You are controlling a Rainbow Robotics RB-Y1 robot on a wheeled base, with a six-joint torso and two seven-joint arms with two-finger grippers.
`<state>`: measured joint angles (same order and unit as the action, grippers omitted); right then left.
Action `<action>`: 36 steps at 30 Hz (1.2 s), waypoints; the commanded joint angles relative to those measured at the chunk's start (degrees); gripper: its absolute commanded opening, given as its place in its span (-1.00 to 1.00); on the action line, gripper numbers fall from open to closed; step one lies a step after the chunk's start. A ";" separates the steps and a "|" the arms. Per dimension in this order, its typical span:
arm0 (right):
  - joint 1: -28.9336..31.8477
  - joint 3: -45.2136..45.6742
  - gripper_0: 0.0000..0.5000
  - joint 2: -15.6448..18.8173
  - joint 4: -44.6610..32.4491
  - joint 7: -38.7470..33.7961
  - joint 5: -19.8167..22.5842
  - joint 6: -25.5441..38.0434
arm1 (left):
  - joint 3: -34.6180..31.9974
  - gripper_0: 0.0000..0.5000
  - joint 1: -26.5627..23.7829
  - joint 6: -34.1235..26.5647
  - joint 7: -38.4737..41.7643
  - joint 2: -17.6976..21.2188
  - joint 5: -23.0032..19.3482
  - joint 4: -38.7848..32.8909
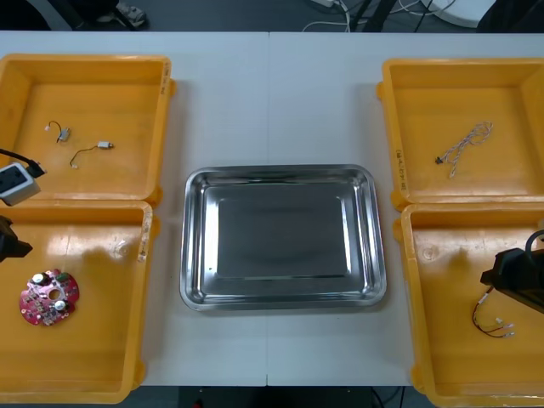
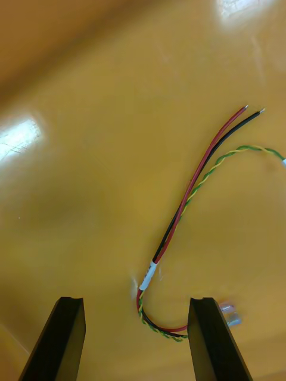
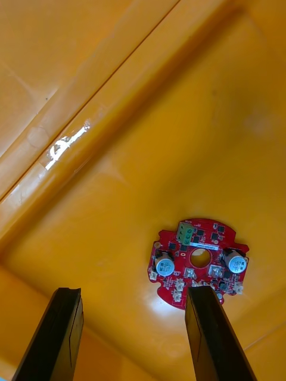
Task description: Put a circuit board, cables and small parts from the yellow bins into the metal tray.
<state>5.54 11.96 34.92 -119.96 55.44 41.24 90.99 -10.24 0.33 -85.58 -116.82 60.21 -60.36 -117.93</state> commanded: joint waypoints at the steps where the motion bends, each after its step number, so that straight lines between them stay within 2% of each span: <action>1: 1.05 1.83 1.00 -1.61 -1.33 -3.41 -1.16 -0.29 | 3.12 1.00 1.42 2.96 -8.24 3.16 -0.29 -0.11; 18: 1.14 -0.63 1.00 -1.88 2.89 -5.25 -2.30 -2.13 | 10.15 1.00 2.92 8.06 -8.60 4.39 3.84 0.07; 27: 0.96 -3.44 1.00 -1.96 5.17 -6.40 -3.88 -5.12 | 13.93 1.00 2.92 13.07 -9.12 4.48 5.25 3.85; 36: 1.05 -4.58 1.00 -3.19 6.14 -7.10 -5.11 -5.74 | 16.57 1.00 2.92 14.30 -8.95 4.65 7.09 4.20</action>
<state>5.65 8.56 32.69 -114.05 50.60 36.85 86.23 5.03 2.13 -72.40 -116.96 62.10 -54.28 -113.71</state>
